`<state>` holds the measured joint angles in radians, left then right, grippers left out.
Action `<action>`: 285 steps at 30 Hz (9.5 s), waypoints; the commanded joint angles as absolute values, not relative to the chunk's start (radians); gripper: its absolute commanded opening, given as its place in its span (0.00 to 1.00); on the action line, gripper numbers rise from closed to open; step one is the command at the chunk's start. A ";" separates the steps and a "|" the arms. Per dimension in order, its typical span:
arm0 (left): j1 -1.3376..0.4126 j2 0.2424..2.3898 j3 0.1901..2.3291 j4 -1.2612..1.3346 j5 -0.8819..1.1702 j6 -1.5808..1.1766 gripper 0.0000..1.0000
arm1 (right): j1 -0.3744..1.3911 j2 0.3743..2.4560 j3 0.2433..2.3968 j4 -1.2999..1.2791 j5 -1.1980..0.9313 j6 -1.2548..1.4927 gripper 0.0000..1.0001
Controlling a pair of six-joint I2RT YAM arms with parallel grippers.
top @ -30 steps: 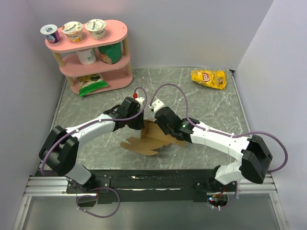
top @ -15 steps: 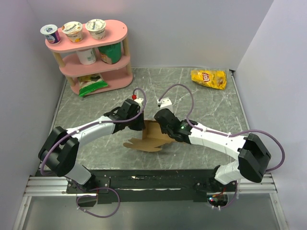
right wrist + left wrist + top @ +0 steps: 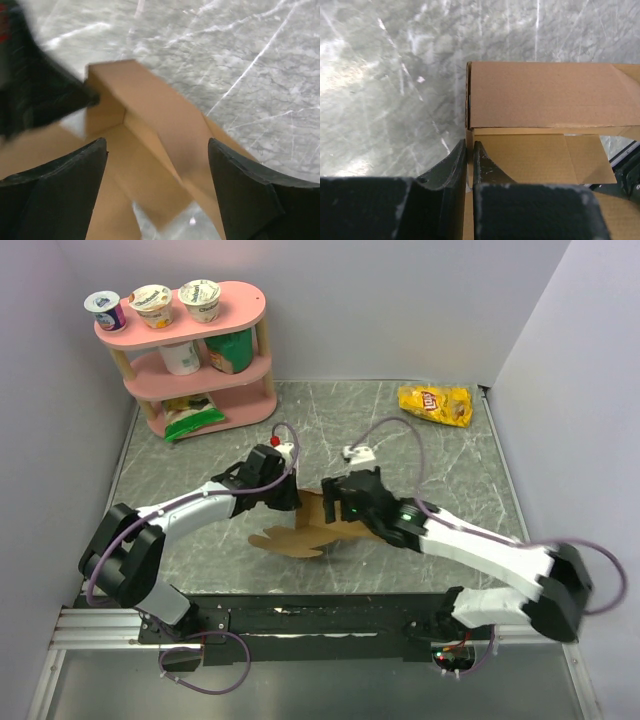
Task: Fold the paper box
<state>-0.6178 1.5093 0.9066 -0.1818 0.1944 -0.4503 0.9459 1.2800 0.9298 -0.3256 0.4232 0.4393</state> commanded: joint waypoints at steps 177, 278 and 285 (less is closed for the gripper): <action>-1.049 1.258 0.482 0.328 -0.518 -0.469 0.01 | 0.784 0.948 0.367 0.060 0.387 0.634 0.60; -1.169 1.519 0.687 0.118 -0.762 -0.719 0.01 | 1.008 1.457 0.591 0.127 0.436 0.762 0.18; -1.163 1.519 0.687 0.088 -0.779 -0.723 0.01 | 1.019 1.442 0.592 0.120 0.443 0.775 0.22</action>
